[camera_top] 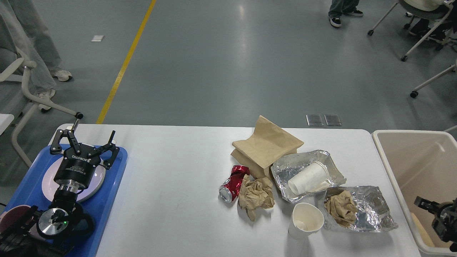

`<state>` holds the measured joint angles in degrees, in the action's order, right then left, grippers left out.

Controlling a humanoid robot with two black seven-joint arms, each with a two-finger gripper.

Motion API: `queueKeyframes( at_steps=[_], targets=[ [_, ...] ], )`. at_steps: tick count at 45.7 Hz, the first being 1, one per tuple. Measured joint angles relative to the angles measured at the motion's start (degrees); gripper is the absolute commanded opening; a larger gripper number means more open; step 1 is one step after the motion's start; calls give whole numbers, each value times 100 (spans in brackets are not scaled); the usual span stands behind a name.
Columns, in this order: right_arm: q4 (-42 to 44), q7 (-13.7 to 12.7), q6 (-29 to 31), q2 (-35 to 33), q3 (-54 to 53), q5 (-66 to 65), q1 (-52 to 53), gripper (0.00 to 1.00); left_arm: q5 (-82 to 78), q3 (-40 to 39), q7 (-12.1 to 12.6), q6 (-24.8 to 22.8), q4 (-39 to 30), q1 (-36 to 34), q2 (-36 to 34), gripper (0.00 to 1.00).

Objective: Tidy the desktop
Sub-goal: 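Raise the right gripper and move it to the folded brown paper bag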

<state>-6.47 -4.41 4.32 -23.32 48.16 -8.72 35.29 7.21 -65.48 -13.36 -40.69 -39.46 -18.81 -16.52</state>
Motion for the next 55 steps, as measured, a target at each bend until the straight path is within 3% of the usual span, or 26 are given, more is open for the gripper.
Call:
queueKeyframes(
  at_steps=[8,17,27,37,44,55],
  targets=[
    [-855,-62,1400,-598,101,-159,1166,100,0,0,0,0,0,0,0,96],
    [-2471,-444,2575,-780,1086,-990,3294,100,0,0,0,0,0,0,0,96],
    [-4672,-547,3701,-487,2052,-1081,6156,100,0,0,0,-6,0,0,0,96],
    [-6232,-553,4901,148,2501,-987,8425,100,0,0,0,-8,0,0,0,96],
    [-7176,-551,5062,503,2540,-234,9633,100,0,0,0,-7,0,0,0,96],
    [-7976,-554,4887,1143,2512,918,10832,100,0,0,0,-1,0,0,0,96]
  ],
)
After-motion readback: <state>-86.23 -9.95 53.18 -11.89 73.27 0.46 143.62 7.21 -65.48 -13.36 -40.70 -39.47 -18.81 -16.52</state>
